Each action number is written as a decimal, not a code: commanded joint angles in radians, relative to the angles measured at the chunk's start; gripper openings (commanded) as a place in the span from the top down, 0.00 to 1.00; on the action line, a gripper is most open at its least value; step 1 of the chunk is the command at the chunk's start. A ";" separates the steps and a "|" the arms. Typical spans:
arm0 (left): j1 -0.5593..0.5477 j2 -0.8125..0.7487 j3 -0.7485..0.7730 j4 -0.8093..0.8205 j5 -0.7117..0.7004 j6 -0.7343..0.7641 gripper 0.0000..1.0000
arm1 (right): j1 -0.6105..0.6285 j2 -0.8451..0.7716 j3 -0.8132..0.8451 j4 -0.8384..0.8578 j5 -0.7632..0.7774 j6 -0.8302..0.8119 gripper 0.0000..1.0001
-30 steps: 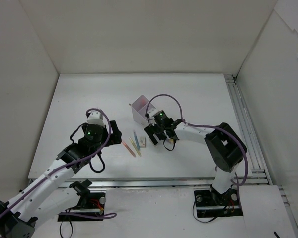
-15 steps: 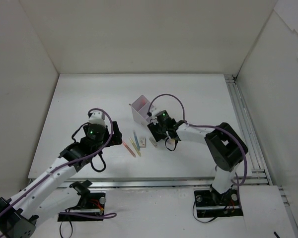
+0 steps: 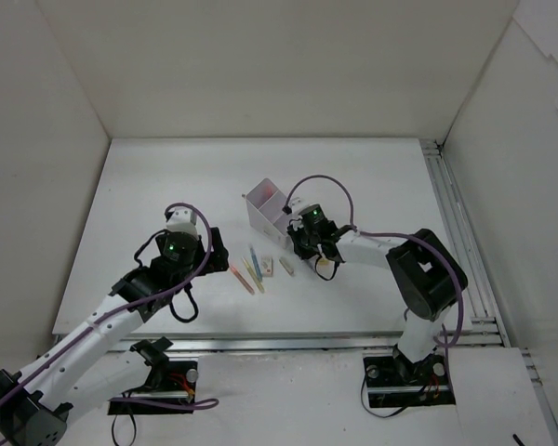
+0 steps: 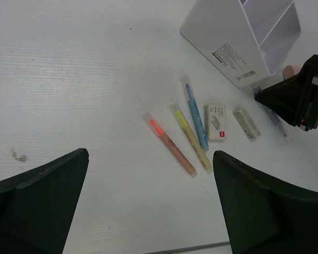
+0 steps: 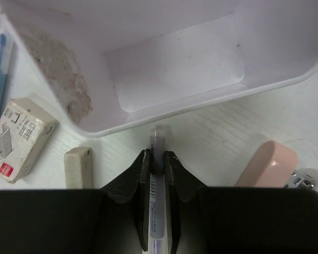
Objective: Sort the stationery into containers
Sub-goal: Pick up the pen from the center of the board.
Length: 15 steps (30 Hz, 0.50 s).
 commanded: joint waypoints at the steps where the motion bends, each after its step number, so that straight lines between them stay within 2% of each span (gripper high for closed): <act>1: 0.005 -0.014 0.052 0.014 -0.008 0.008 0.00 | 0.007 -0.065 -0.032 -0.070 -0.081 0.010 1.00; 9: 0.005 -0.019 0.043 0.019 -0.020 0.009 0.00 | 0.061 -0.258 -0.040 -0.082 -0.154 -0.095 1.00; 12: 0.005 -0.034 0.035 0.020 -0.036 0.008 0.00 | 0.065 -0.321 -0.038 -0.010 -0.194 -0.129 1.00; 15: 0.005 -0.060 0.020 0.040 -0.043 0.005 0.00 | 0.062 -0.353 -0.054 0.189 -0.211 -0.164 1.00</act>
